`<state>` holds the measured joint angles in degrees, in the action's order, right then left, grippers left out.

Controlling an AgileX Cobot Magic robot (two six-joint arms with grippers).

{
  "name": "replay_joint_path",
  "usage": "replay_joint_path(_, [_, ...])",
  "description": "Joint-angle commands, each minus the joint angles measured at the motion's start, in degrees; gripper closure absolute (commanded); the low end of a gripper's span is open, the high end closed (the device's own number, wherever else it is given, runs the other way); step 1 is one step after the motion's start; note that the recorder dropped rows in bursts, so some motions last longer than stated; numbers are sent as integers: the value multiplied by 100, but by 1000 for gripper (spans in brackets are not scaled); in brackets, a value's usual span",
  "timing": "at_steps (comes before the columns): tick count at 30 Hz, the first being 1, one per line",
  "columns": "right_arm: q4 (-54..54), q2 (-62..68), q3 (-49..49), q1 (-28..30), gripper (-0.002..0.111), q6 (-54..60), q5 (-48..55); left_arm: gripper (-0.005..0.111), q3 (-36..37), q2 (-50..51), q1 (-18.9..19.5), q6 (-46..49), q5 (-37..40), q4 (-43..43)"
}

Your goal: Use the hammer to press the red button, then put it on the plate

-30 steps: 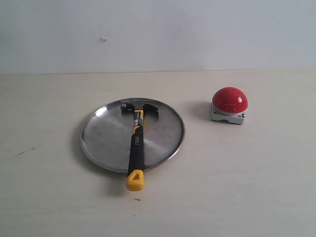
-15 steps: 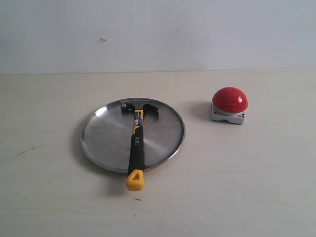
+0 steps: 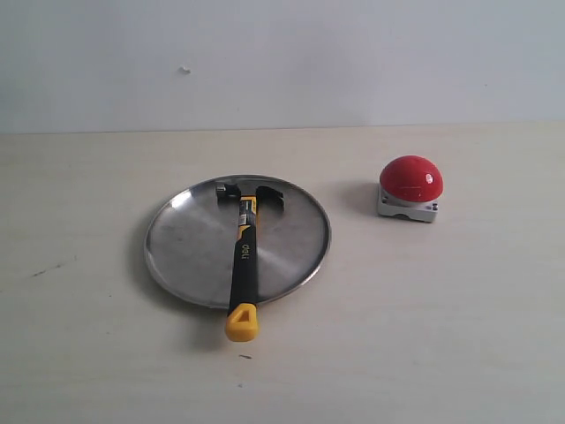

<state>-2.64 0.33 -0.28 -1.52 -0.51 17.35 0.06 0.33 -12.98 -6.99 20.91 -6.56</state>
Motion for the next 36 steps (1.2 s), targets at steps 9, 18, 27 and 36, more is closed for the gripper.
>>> replay_joint_path(9, [-11, -33, 28, 16, 108, 51, -75, 107, -6, -33, 981, -28, -31, -34])
replay_joint_path(18, [-11, -33, 28, 16, 108, 51, -75, 107, -6, -33, 1022, -28, -31, -34])
replay_joint_path(27, [-11, -33, 28, 16, 108, 51, -75, 107, -6, -33, 1022, -28, -31, -34])
replay_joint_path(36, [-11, -33, 28, 16, 108, 51, -75, 107, -6, -33, 1022, -28, -31, -34])
